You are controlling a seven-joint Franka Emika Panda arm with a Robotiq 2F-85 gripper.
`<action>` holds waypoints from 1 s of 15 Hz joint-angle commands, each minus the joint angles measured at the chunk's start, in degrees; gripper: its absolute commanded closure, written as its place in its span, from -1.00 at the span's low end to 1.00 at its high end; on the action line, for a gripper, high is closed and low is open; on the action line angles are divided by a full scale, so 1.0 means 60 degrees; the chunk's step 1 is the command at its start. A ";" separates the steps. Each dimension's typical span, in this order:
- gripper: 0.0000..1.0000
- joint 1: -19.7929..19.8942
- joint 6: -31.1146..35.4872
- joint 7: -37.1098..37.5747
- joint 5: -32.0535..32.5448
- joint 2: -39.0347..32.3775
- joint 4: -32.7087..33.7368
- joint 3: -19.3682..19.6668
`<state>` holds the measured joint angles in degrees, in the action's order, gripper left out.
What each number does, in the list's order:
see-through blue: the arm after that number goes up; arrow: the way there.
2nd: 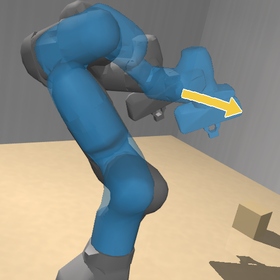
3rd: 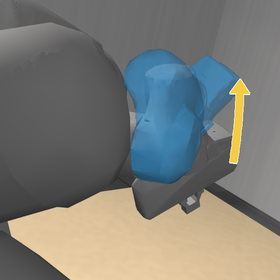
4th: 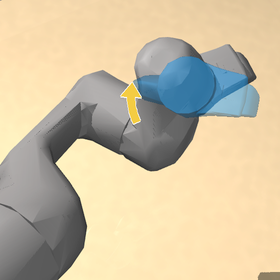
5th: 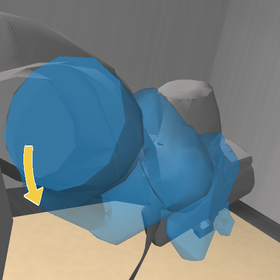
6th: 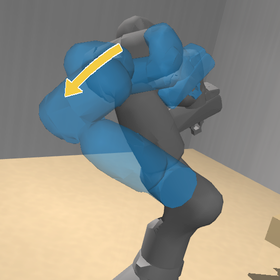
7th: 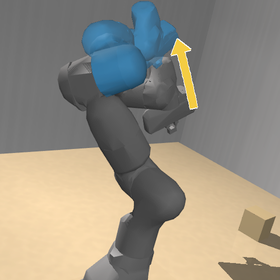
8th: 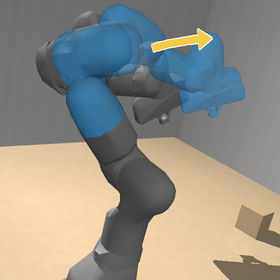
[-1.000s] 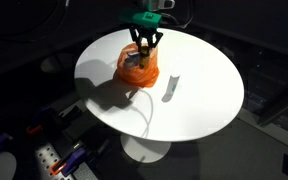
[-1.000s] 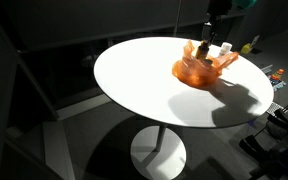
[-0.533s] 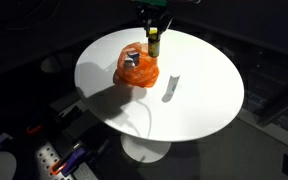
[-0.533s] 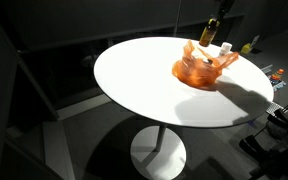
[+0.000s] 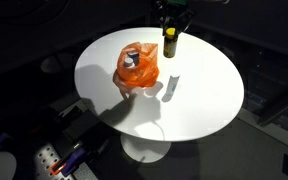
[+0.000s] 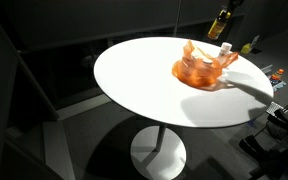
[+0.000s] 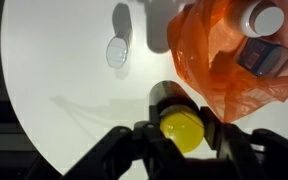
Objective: Put the yellow and black bottle on the table
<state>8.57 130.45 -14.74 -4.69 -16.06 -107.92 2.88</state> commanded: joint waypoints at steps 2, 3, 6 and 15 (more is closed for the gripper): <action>0.61 0.0360 -0.0288 -0.0150 -0.0541 -0.0948 0.0962 0.0042; 0.61 0.0409 -0.0323 -0.0113 -0.0566 -0.1169 0.1105 0.0047; 0.61 0.0526 -0.0469 -0.0044 -0.0519 -0.1783 0.1518 0.0029; 0.61 0.0366 -0.1366 0.0209 -0.0147 -0.3085 0.2506 -0.0002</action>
<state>11.07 125.31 -14.75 -6.84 -31.89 -96.92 3.06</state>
